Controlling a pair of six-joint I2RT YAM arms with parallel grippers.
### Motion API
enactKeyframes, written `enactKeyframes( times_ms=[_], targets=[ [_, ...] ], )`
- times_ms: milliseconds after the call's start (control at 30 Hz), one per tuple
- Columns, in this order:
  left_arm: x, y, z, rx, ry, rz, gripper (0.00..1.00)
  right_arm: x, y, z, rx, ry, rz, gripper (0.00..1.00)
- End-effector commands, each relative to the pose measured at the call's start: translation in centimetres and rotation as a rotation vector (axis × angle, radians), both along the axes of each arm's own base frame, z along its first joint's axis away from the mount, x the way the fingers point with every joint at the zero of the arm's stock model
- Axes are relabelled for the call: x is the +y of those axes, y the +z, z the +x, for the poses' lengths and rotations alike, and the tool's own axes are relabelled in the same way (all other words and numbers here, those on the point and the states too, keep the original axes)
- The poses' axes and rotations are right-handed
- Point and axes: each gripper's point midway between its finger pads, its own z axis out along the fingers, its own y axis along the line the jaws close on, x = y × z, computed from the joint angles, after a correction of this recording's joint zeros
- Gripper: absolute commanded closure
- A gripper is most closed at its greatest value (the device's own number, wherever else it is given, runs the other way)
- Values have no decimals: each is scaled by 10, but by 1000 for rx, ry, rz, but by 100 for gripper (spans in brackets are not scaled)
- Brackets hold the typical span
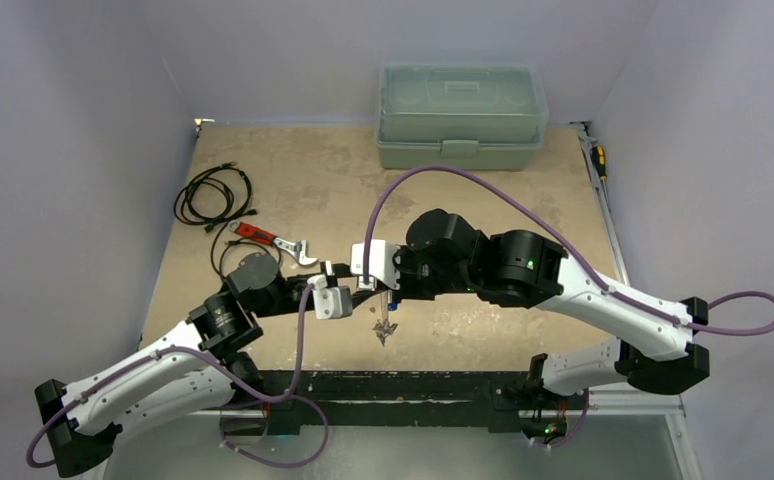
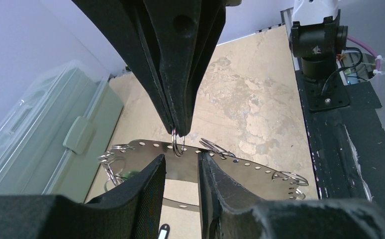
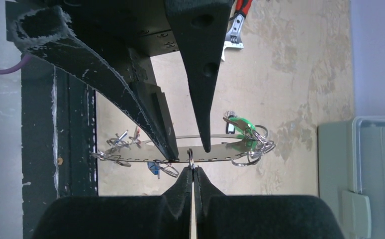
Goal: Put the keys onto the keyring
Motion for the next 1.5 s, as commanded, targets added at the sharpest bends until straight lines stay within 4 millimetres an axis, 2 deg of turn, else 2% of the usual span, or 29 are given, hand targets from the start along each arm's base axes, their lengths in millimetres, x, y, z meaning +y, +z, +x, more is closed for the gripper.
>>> enactKeyframes(
  times_ms=[0,533,633,767,867,900,1000,1067,1167,1200,1300,1400,1467],
  targets=[
    [-3,35,-7,-51,-43,-82,72,9,27,-7,-28,51,115,100],
    [-2,36,-2,-64,-21,-50,77,13,22,-10,-14,75,108,100],
    [-3,35,-2,-63,-25,-44,83,14,21,-10,-14,77,109,100],
    [-6,31,-1,-60,-33,-31,100,15,21,-11,-16,78,112,100],
    [-8,30,-4,-54,-53,-37,100,16,22,-10,-24,81,121,100],
    [-8,31,-5,-50,-57,-47,100,17,23,-10,-27,82,132,97],
    [-8,38,-7,-43,-60,-99,100,20,30,-9,-45,79,191,74],
    [-7,42,-9,-39,-59,-130,100,23,43,-8,-70,72,274,66],
    [-4,49,-11,-30,-56,-172,100,16,66,-12,-95,63,417,55],
    [-3,51,-12,-27,-54,-187,100,13,67,-11,-111,56,448,53],
    [2,60,-15,-24,-52,-249,100,-2,87,-7,-175,18,582,52],
    [7,71,-20,-30,-60,-320,100,-16,105,-17,-184,48,710,52],
    [10,79,-25,-39,-76,-369,100,-21,110,-24,-166,81,754,53]
  ],
)
